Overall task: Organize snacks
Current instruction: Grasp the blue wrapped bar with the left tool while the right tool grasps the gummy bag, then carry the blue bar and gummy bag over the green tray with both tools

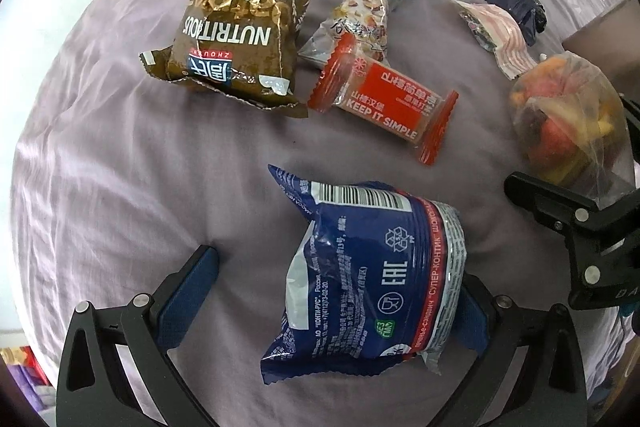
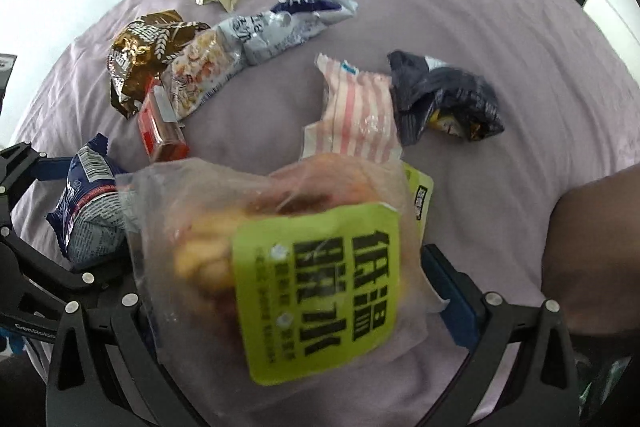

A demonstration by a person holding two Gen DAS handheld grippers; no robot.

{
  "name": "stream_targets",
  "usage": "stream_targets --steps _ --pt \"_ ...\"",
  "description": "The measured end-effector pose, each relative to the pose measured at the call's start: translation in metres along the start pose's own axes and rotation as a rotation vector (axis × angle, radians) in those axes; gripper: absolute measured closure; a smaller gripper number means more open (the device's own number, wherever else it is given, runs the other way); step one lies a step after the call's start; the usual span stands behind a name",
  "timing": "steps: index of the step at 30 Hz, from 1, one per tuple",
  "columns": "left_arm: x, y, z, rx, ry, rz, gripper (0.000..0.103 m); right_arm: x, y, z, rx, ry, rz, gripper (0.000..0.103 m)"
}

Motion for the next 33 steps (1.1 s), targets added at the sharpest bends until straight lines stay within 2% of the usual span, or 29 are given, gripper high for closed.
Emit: stream_targets --steps 2,5,8,10,12,26,30,33 --pt "0.0 -0.004 -0.002 0.001 -0.009 0.003 0.005 -0.004 -0.001 -0.003 0.016 0.007 -0.017 0.0" --pt "0.001 -0.007 -0.005 0.0 -0.018 -0.005 0.015 -0.01 -0.001 -0.006 0.031 0.038 -0.038 0.0" --pt "0.002 -0.014 -0.006 0.011 -0.029 -0.014 0.029 -0.02 0.002 -0.007 0.039 0.075 -0.062 0.0" --pt "0.003 -0.019 -0.007 0.017 -0.033 -0.019 0.043 -0.022 0.003 -0.005 0.038 0.099 -0.075 0.0" --pt "0.003 -0.024 -0.008 0.026 -0.036 -0.02 0.047 -0.03 0.006 -0.006 0.039 0.131 -0.106 0.0" --pt "0.012 -0.038 -0.036 0.089 -0.062 -0.007 0.05 -0.068 0.032 -0.022 0.077 0.167 -0.167 0.0" --pt "0.015 -0.034 -0.05 0.1 -0.065 0.001 0.05 -0.07 0.042 -0.031 0.099 0.171 -0.182 0.0" --pt "0.022 -0.019 -0.07 0.107 -0.067 0.012 0.05 -0.08 0.049 -0.044 0.115 0.165 -0.188 0.0"
Point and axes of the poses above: each gripper's, at about its wrist camera, not at the fingertips, and z roughly the way its jaws point, x to its right, y to its underside, the point moved 1 cm from there along z, roughly the way its jaws point, and after that the axes turned 10 degrees about -y, right-handed, at the moved point
